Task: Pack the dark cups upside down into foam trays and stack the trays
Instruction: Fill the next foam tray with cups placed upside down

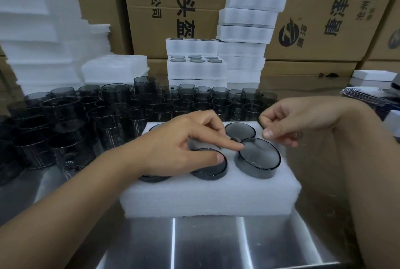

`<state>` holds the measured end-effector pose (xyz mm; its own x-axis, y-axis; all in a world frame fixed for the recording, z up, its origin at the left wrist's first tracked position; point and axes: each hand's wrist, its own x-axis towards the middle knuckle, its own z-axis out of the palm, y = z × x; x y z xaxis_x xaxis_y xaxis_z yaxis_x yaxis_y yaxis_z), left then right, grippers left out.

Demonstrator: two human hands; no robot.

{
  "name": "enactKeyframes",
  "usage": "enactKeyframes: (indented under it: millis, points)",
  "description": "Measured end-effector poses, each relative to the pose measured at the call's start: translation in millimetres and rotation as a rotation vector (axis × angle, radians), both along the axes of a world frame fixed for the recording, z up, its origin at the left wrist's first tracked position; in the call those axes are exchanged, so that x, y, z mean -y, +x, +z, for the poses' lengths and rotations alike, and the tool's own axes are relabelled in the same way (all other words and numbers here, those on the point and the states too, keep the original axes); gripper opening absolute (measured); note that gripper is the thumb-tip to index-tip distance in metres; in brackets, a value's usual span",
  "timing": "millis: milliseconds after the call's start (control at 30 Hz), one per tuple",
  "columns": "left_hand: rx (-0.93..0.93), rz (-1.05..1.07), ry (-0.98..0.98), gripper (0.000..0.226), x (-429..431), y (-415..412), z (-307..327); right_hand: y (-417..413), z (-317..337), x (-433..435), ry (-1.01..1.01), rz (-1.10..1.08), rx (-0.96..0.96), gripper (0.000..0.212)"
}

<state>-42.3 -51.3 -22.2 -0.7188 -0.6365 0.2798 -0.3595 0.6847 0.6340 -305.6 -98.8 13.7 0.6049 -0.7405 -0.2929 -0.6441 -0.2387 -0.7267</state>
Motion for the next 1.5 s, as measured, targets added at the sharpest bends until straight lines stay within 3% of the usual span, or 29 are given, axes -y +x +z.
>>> enactKeyframes:
  millis: [433,667,1100,1200,1267,1333,1400,1500]
  points:
    - [0.003,0.03,0.022,0.032,1,-2,1,2,-1,0,-0.008,-0.048,-0.136,0.044]
    - [0.098,0.043,0.004,0.026,2,-2,0,10,-4,1,-0.033,-0.074,-0.252,0.054]
    - [0.211,0.039,-0.197,0.028,2,-1,-3,28,11,-11,-0.103,-0.167,-0.518,0.059]
    - [0.249,0.078,-0.242,0.029,0,3,-5,29,13,-20,-0.167,-0.215,-0.486,0.057]
    - [0.224,0.141,-0.303,0.028,-3,6,-5,29,9,-33,-0.324,-0.258,-0.407,0.047]
    - [0.07,0.222,-0.328,0.026,-9,15,-3,32,1,-51,-0.545,-0.281,-0.262,0.024]
    - [-0.11,0.282,-0.299,0.025,-18,29,0,38,-4,-75,-0.634,-0.247,-0.099,0.008]
    - [-0.045,0.34,-0.299,0.03,-35,53,-1,44,-19,-109,-0.685,-0.105,-0.18,0.028]
